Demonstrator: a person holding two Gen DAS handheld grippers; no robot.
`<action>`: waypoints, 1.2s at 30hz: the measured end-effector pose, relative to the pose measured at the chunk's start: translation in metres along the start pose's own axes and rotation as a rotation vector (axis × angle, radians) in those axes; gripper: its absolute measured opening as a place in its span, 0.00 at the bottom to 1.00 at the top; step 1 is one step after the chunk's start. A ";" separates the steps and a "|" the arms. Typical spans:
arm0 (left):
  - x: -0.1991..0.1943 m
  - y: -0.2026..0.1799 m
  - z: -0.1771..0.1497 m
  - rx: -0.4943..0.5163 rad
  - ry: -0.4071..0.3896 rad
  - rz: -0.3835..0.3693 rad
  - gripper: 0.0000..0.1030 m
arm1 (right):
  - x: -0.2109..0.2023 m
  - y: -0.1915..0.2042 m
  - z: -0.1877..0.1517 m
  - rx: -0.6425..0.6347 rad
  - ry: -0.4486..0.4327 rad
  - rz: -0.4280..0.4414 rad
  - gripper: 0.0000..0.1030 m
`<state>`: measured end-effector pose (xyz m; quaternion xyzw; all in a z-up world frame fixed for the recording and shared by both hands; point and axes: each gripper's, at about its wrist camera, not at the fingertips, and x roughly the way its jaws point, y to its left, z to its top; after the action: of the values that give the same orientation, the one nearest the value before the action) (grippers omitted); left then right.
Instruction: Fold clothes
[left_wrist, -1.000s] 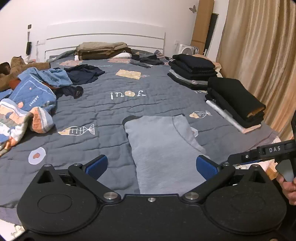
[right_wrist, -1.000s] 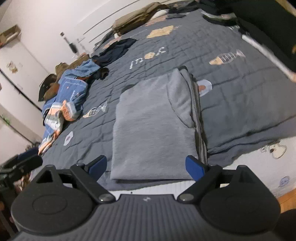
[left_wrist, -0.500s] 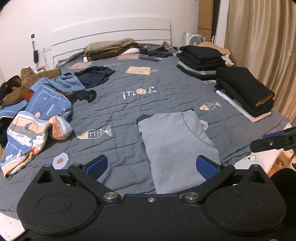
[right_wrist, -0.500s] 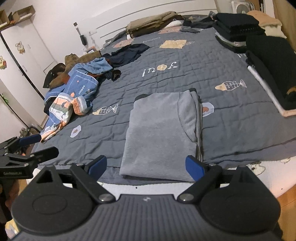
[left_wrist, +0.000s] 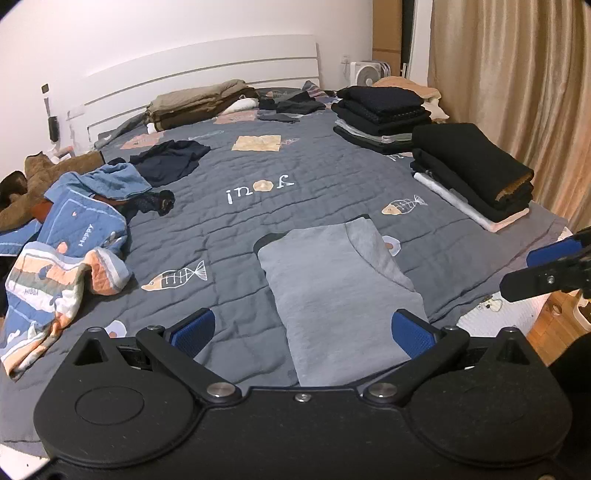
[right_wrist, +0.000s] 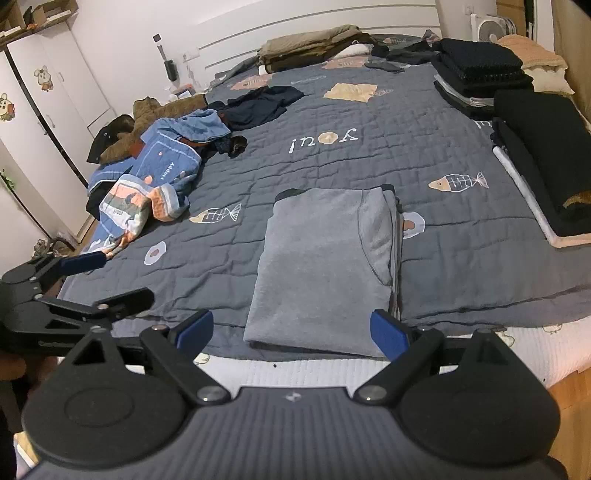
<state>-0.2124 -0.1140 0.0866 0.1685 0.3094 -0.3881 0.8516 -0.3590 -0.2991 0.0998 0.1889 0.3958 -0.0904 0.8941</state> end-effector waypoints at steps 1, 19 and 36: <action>0.002 0.000 0.001 -0.003 -0.001 -0.004 1.00 | -0.001 0.001 0.001 -0.004 -0.001 0.000 0.89; 0.038 0.001 0.017 -0.018 0.031 0.007 1.00 | 0.014 -0.017 0.019 -0.005 0.021 0.018 0.89; 0.097 -0.011 0.041 0.014 0.061 -0.037 1.00 | 0.026 -0.044 0.025 0.027 0.036 0.021 0.89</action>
<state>-0.1552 -0.1965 0.0537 0.1802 0.3355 -0.4008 0.8333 -0.3380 -0.3499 0.0840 0.2069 0.4088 -0.0828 0.8850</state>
